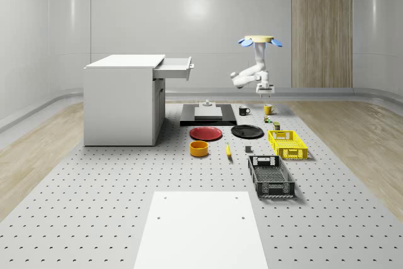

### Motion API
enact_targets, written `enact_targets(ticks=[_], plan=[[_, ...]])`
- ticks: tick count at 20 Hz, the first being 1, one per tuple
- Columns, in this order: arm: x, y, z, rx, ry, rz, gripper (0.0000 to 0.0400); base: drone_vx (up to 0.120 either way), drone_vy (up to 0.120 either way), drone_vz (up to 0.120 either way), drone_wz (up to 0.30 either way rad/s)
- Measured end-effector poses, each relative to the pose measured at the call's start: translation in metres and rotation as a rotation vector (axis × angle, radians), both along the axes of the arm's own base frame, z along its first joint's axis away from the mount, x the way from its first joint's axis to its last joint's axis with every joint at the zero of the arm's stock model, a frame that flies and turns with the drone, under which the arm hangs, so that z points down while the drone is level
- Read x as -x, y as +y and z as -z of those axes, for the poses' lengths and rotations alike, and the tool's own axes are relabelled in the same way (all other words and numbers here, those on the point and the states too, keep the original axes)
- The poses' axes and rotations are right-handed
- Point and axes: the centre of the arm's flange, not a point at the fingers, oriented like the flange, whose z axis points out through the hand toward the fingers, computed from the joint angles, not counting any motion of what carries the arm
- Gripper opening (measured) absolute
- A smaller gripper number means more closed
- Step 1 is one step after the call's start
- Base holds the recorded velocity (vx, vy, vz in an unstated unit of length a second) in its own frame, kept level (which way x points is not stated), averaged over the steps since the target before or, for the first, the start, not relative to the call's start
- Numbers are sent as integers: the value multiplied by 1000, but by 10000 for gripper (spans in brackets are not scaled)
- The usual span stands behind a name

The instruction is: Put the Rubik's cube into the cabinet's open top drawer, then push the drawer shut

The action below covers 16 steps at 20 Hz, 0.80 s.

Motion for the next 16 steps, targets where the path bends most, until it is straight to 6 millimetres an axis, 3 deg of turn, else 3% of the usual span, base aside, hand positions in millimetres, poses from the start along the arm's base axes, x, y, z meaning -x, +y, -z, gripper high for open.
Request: enact_targets(ticks=[8, 13, 16], plan=[[0, 0, 0, 5, 0, 0, 400, 115, 0, -120, 0], [0, -1, 0, 6, 0, 0, 400, 80, 0, -120, 0], [0, -1, 0, 6, 0, 0, 400, 0, 0, -120, 0]])
